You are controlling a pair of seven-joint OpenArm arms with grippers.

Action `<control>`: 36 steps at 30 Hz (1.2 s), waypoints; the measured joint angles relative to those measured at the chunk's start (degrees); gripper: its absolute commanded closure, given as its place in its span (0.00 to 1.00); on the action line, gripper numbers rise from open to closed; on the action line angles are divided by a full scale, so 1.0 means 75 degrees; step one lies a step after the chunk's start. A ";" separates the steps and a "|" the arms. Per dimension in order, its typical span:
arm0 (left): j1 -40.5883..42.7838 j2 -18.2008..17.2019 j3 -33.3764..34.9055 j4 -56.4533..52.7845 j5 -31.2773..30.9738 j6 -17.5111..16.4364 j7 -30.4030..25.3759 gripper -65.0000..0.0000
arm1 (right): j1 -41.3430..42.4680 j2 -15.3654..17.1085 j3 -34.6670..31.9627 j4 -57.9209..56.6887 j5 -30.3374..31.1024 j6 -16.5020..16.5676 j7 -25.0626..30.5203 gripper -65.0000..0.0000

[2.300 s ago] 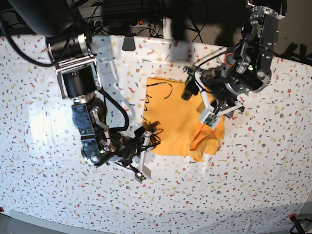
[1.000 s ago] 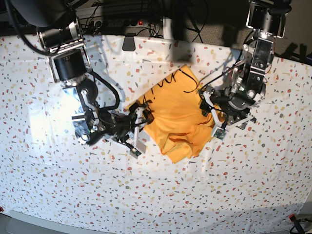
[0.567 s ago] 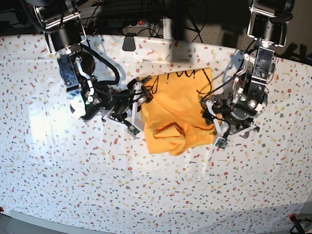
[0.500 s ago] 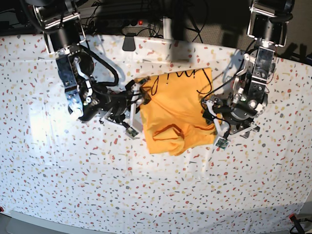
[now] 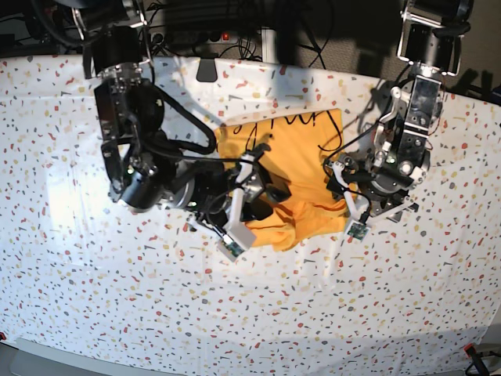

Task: Fold the T-shirt properly
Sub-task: 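Pull the shirt edges apart with both grippers to square the bundle, then smooth the folded shirt's sides and open both grippers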

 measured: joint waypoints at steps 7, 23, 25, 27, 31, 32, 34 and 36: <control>0.0000 0.0000 0.0000 0.0000 0.0000 0.0000 -0.0003 0.36 | 0.0213 -0.0953 0.0012 -0.1390 -0.2110 0.0003 0.1113 0.60; 0.0000 0.0000 0.0000 0.0000 -0.0064 0.0000 0.0175 0.36 | 0.1772 -0.1647 0.0670 -0.3949 -0.5077 -0.0431 0.3369 0.60; 0.0000 0.0000 0.0000 0.0000 -0.0064 0.0000 0.0178 0.36 | 0.1775 -0.1510 0.0825 -0.3963 -0.5080 -0.0434 0.3450 0.60; 0.0000 0.0000 0.0000 0.0000 -0.0064 0.0000 0.0178 0.36 | 0.1778 -0.1405 0.1058 -0.3963 -0.5077 -0.0618 0.3506 0.60; 0.0000 0.0000 0.0000 0.0000 -0.0061 0.0003 0.0195 0.36 | 0.1769 -0.1212 0.1574 -0.3963 -0.5080 -0.0787 0.3509 0.60; 0.0000 0.0000 0.0000 0.0015 -0.0026 0.0003 0.0201 0.36 | 0.1751 -0.1154 0.1673 -0.3963 -0.5080 -0.0787 0.3506 0.60; 0.0009 0.0003 0.0000 0.0163 0.0251 0.0006 0.0236 0.36 | 0.1734 -0.1032 0.1871 -0.3963 -0.5080 -0.0810 0.3500 0.60; 0.0023 0.0000 0.0000 0.0487 0.0574 0.0440 0.0280 0.36 | 0.1734 -0.0903 0.2057 -0.3963 -0.5082 -0.0968 0.3410 0.60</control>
